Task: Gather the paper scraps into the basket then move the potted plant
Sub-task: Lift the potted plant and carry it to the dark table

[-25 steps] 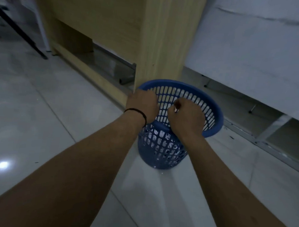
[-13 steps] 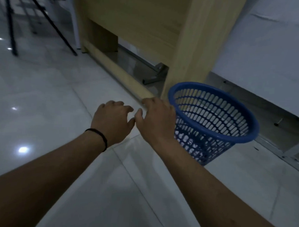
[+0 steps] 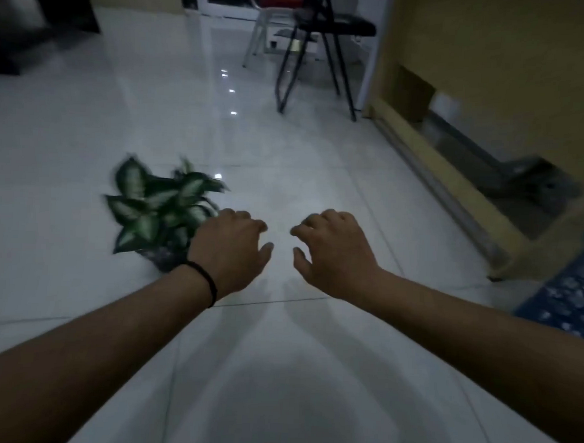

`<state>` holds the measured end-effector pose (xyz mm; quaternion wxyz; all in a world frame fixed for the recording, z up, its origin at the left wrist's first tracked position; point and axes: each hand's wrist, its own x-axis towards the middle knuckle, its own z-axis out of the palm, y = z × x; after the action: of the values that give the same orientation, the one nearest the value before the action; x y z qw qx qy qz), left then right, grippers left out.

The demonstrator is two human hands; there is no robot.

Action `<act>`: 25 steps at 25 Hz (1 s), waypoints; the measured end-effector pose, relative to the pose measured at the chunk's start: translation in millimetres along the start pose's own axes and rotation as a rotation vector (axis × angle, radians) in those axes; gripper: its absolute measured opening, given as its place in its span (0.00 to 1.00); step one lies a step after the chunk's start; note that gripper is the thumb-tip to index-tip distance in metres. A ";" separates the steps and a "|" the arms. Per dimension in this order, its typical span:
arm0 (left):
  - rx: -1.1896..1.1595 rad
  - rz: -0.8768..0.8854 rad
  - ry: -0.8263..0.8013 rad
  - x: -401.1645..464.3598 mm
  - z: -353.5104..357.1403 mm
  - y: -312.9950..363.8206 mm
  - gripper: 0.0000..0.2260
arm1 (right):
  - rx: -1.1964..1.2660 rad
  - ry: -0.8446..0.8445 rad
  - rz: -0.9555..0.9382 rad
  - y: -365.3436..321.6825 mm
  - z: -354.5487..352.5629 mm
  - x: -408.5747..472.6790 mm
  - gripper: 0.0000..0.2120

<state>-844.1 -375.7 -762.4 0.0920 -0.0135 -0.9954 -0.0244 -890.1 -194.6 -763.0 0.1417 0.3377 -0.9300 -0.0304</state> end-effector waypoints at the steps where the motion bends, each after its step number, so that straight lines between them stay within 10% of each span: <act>1: -0.023 -0.064 0.006 -14.1 -8.5 -22.0 0.19 | -0.014 -0.022 -0.054 -18.3 -7.2 14.8 0.17; 13: -0.301 -0.757 -0.513 -43.8 109.7 -150.2 0.24 | 0.186 -0.603 -0.035 -102.5 119.4 128.7 0.19; 19: -0.589 -1.057 -0.337 -32.0 152.9 -176.1 0.43 | 0.675 -0.671 0.099 -124.1 190.0 155.0 0.40; 25: -0.745 -1.057 -0.107 -4.9 177.3 -208.3 0.44 | 0.909 -0.519 0.223 -128.4 202.3 188.7 0.38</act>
<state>-878.1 -574.7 -947.0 0.0069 0.4460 -0.7958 -0.4096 -1006.1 -421.5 -930.4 -0.2511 0.2457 -0.8841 0.3082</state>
